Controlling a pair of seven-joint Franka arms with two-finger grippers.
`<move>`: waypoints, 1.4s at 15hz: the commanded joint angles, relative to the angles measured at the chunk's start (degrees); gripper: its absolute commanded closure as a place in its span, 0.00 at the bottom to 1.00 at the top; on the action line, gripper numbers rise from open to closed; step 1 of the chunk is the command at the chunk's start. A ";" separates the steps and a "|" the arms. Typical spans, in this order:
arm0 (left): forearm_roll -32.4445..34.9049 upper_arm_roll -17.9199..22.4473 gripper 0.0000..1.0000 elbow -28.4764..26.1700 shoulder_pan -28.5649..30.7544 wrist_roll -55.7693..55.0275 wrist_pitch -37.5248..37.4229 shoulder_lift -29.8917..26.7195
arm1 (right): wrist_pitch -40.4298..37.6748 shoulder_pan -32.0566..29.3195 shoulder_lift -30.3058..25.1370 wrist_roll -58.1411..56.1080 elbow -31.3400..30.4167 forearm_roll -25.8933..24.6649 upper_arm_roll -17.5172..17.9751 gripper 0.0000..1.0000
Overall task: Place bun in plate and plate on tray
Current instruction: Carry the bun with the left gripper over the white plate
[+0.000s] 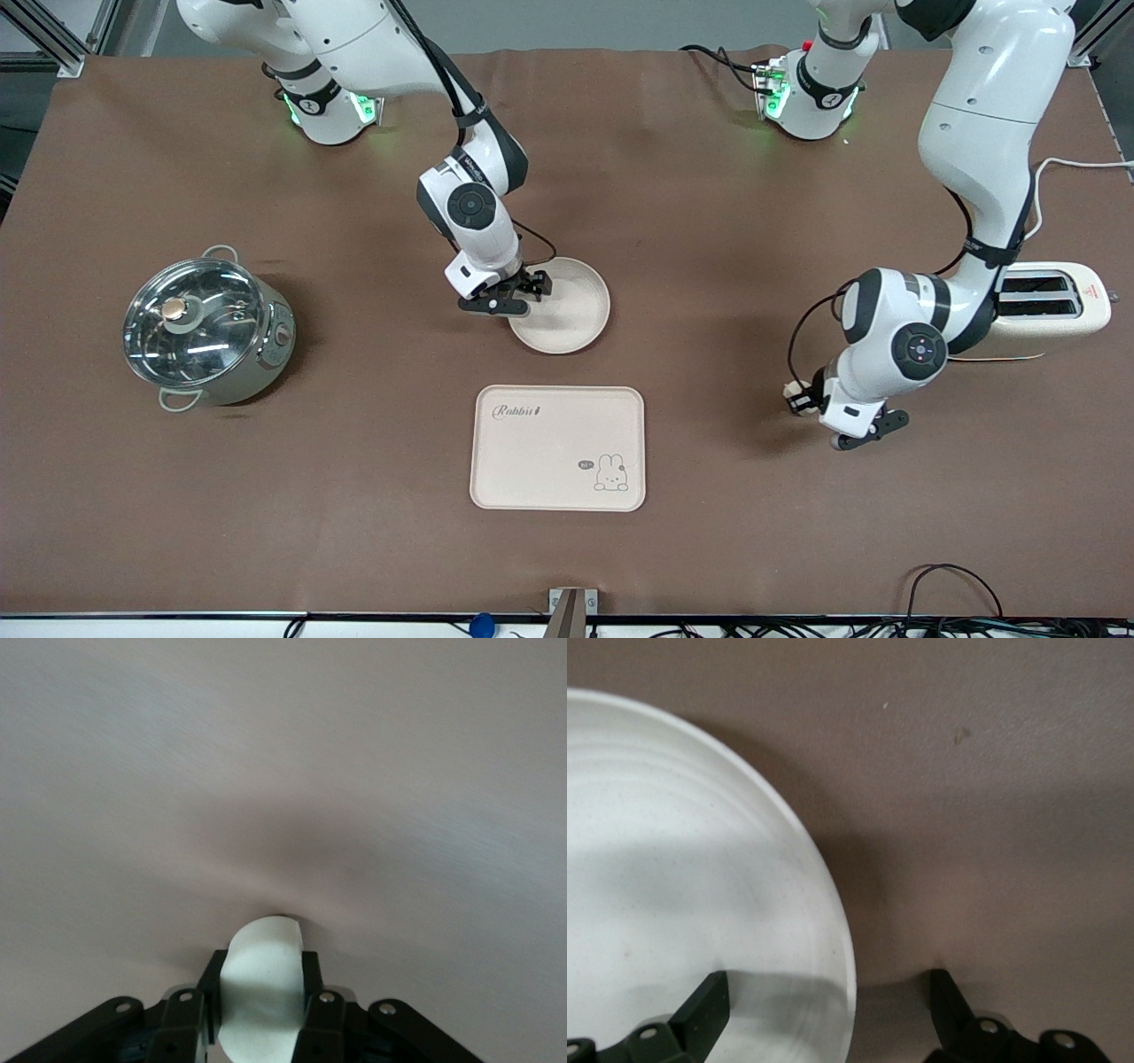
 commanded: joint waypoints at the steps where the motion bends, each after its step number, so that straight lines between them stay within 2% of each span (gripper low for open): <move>1: 0.77 -5.16 0.63 0.60 -0.41 -8.52 -3.18 -1.41 | 0.10 -1.77 -0.65 0.14 -0.21 2.21 0.51 0.00; 4: 1.12 -9.74 0.63 1.21 -3.12 -18.80 -3.36 -1.41 | 0.01 -2.48 -0.73 0.05 0.32 3.88 0.68 0.01; 9: 1.30 -9.48 0.63 4.91 -15.08 -35.07 -3.27 0.08 | -0.96 -2.75 -1.00 -0.39 1.55 5.38 0.68 0.01; 10: 1.30 -9.48 0.63 5.26 -16.57 -36.57 -3.27 0.17 | -0.96 -2.75 -1.00 -0.56 1.55 5.38 0.60 0.07; 12: 1.21 -9.48 0.63 5.52 -19.21 -40.00 -3.27 0.61 | -1.04 -2.75 -1.09 -0.74 1.46 5.38 0.60 0.37; 13: 1.30 -9.48 0.63 5.70 -20.35 -41.84 -3.18 1.13 | -1.65 -2.75 -1.17 -0.83 1.46 5.38 0.60 0.46; 16: 0.95 -9.48 0.63 5.70 -23.43 -44.41 -2.66 2.45 | -4.47 -3.62 -2.05 -1.18 1.55 5.38 0.60 0.49; 19: 0.69 -9.48 0.61 5.70 -24.14 -45.29 -2.57 2.81 | -5.96 -4.24 -2.40 -3.29 1.46 5.38 0.60 0.75; 21: 1.03 -9.48 0.56 5.70 -24.41 -46.78 -2.48 3.16 | -6.32 -4.24 -2.84 -3.38 1.37 5.38 0.60 0.82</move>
